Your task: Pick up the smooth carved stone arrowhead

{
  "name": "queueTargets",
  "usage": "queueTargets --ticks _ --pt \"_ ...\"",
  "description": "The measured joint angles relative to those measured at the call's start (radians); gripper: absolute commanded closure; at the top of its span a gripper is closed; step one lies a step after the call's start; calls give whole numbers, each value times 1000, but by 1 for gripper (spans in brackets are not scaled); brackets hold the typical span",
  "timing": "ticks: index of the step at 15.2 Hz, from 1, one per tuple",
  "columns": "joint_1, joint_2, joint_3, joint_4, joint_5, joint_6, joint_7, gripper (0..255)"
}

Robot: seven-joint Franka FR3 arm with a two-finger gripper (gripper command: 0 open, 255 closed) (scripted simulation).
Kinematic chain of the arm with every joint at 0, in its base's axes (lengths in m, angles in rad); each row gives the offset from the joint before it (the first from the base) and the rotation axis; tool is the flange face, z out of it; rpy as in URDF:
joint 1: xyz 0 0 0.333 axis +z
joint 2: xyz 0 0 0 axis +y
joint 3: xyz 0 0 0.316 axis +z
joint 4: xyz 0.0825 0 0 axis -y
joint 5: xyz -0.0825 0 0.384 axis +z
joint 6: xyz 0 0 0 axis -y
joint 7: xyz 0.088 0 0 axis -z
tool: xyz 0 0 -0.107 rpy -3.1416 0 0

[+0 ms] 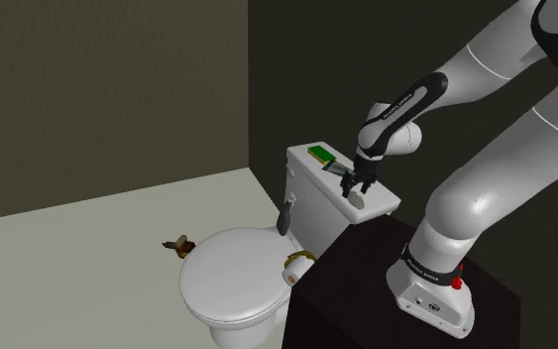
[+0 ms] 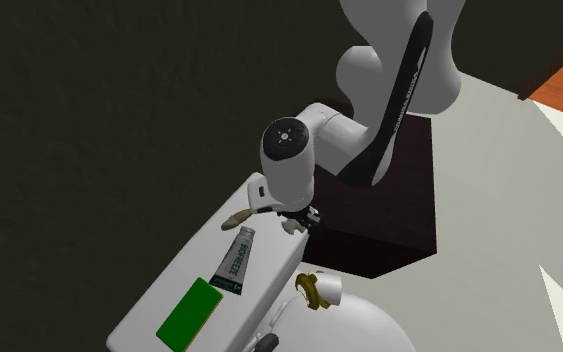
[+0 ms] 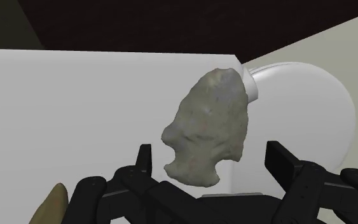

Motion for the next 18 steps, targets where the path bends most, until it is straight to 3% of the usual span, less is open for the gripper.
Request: queueTargets --ticks 1,2,12,18 --pt "5 15 -7 -3 7 15 -9 0" --pt "10 26 -10 -3 14 25 -14 255" --pt "16 36 -14 -1 21 36 -18 255" --pt "-26 -65 19 8 -29 -75 24 255"
